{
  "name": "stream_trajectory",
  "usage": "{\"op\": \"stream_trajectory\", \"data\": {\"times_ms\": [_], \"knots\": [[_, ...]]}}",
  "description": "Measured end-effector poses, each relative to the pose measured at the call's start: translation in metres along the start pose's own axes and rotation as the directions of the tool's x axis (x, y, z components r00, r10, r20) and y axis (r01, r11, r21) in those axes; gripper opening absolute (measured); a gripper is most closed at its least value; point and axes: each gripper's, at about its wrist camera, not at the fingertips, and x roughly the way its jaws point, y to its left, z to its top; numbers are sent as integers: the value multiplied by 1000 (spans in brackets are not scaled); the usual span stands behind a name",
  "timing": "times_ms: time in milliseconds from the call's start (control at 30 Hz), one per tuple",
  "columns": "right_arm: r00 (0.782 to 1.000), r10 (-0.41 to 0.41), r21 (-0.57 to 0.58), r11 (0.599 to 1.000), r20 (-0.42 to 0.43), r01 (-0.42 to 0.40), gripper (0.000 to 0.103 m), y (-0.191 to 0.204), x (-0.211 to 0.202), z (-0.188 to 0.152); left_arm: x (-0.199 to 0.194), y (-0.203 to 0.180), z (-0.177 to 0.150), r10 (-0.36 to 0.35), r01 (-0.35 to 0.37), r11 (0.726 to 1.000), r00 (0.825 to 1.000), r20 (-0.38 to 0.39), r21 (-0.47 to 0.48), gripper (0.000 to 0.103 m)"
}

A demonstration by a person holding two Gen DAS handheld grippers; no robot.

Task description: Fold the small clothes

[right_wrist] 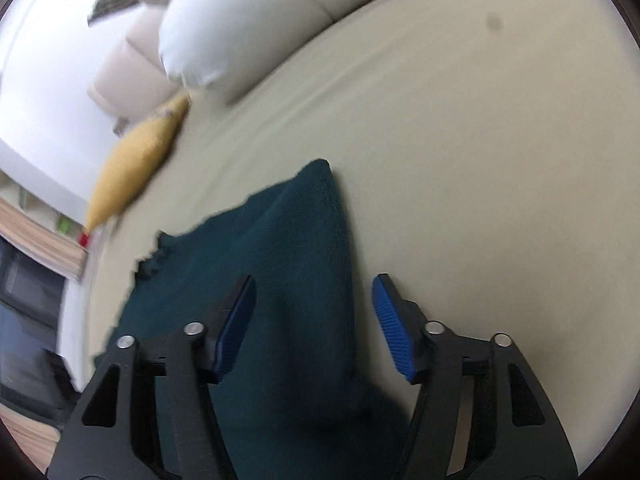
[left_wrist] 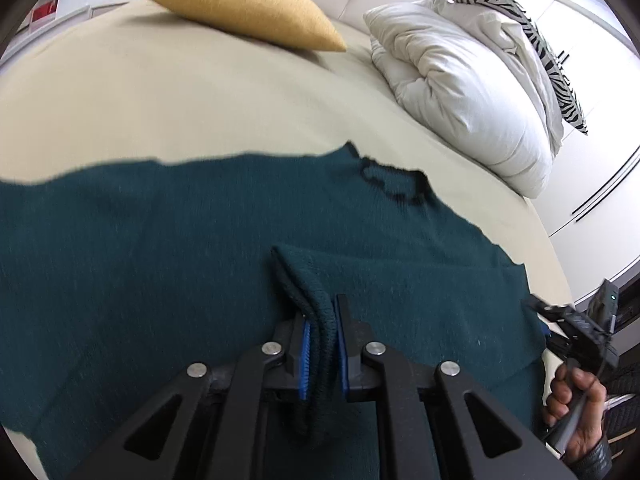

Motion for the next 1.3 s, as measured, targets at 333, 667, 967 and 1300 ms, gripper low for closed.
{"op": "stream_trajectory", "data": {"times_ms": [333,667,967,1300], "knots": [[998,-42,-24,999,43,43,5,-17,12,9,15,4,-5,3,-4,1000,999,50,30,12],[989,-76,-4,997,129,77,15,-9,-27,3,7,14,-9,-50,51,999,997,52,-13,18],[996,68,-138,989,49,-61,30,12,3,-38,-13,18,-16,-27,28,999,998,49,-22,27],[970,123,-120,988,211,-99,66,60,-94,-68,-181,157,-83,46,68,918,961,274,-392,72]]}}
